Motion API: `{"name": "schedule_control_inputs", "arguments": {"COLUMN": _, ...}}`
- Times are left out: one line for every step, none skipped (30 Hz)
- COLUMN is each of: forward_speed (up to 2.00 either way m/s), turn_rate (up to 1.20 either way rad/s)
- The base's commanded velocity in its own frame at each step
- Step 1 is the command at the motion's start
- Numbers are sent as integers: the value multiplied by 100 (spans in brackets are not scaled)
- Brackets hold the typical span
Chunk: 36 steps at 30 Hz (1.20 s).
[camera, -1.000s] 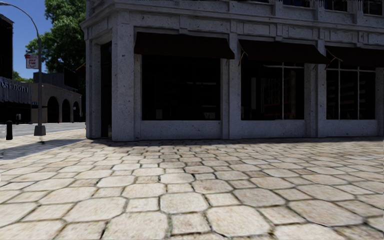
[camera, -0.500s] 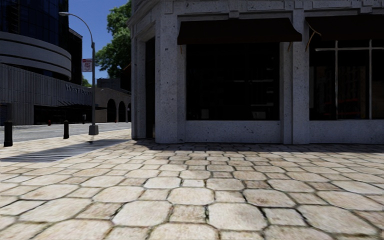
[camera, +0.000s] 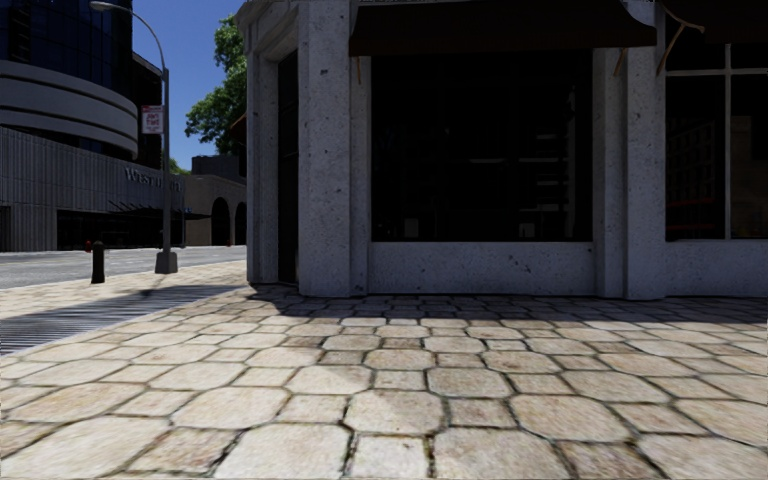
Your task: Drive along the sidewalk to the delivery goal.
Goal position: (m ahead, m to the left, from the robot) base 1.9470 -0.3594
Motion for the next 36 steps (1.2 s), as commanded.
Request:
{"name": "schedule_control_inputs", "arguments": {"forward_speed": 200, "turn_rate": 14}}
{"name": "schedule_control_inputs", "arguments": {"forward_speed": 200, "turn_rate": 14}}
{"name": "schedule_control_inputs", "arguments": {"forward_speed": 200, "turn_rate": 14}}
{"name": "schedule_control_inputs", "arguments": {"forward_speed": 200, "turn_rate": 14}}
{"name": "schedule_control_inputs", "arguments": {"forward_speed": 200, "turn_rate": 14}}
{"name": "schedule_control_inputs", "arguments": {"forward_speed": 200, "turn_rate": 14}}
{"name": "schedule_control_inputs", "arguments": {"forward_speed": 200, "turn_rate": 14}}
{"name": "schedule_control_inputs", "arguments": {"forward_speed": 200, "turn_rate": 14}}
{"name": "schedule_control_inputs", "arguments": {"forward_speed": 200, "turn_rate": 14}}
{"name": "schedule_control_inputs", "arguments": {"forward_speed": 200, "turn_rate": 14}}
{"name": "schedule_control_inputs", "arguments": {"forward_speed": 200, "turn_rate": 14}}
{"name": "schedule_control_inputs", "arguments": {"forward_speed": 200, "turn_rate": 14}}
{"name": "schedule_control_inputs", "arguments": {"forward_speed": 200, "turn_rate": 6}}
{"name": "schedule_control_inputs", "arguments": {"forward_speed": 200, "turn_rate": 3}}
{"name": "schedule_control_inputs", "arguments": {"forward_speed": 200, "turn_rate": 2}}
{"name": "schedule_control_inputs", "arguments": {"forward_speed": 200, "turn_rate": 1}}
{"name": "schedule_control_inputs", "arguments": {"forward_speed": 200, "turn_rate": 1}}
{"name": "schedule_control_inputs", "arguments": {"forward_speed": 200, "turn_rate": 0}}
{"name": "schedule_control_inputs", "arguments": {"forward_speed": 200, "turn_rate": 0}}
{"name": "schedule_control_inputs", "arguments": {"forward_speed": 200, "turn_rate": 0}}
{"name": "schedule_control_inputs", "arguments": {"forward_speed": 200, "turn_rate": 0}}
{"name": "schedule_control_inputs", "arguments": {"forward_speed": 200, "turn_rate": 0}}
{"name": "schedule_control_inputs", "arguments": {"forward_speed": 200, "turn_rate": 0}}
{"name": "schedule_control_inputs", "arguments": {"forward_speed": 200, "turn_rate": 0}}
{"name": "schedule_control_inputs", "arguments": {"forward_speed": 200, "turn_rate": 0}}
{"name": "schedule_control_inputs", "arguments": {"forward_speed": 200, "turn_rate": 0}}
{"name": "schedule_control_inputs", "arguments": {"forward_speed": 200, "turn_rate": 0}}
{"name": "schedule_control_inputs", "arguments": {"forward_speed": 200, "turn_rate": 0}}
{"name": "schedule_control_inputs", "arguments": {"forward_speed": 200, "turn_rate": 0}}
{"name": "schedule_control_inputs", "arguments": {"forward_speed": 200, "turn_rate": 0}}
{"name": "schedule_control_inputs", "arguments": {"forward_speed": 200, "turn_rate": 0}}
{"name": "schedule_control_inputs", "arguments": {"forward_speed": 200, "turn_rate": 0}}
{"name": "schedule_control_inputs", "arguments": {"forward_speed": 200, "turn_rate": 0}}
{"name": "schedule_control_inputs", "arguments": {"forward_speed": 199, "turn_rate": 0}}
{"name": "schedule_control_inputs", "arguments": {"forward_speed": 192, "turn_rate": 0}}
{"name": "schedule_control_inputs", "arguments": {"forward_speed": 182, "turn_rate": 0}}
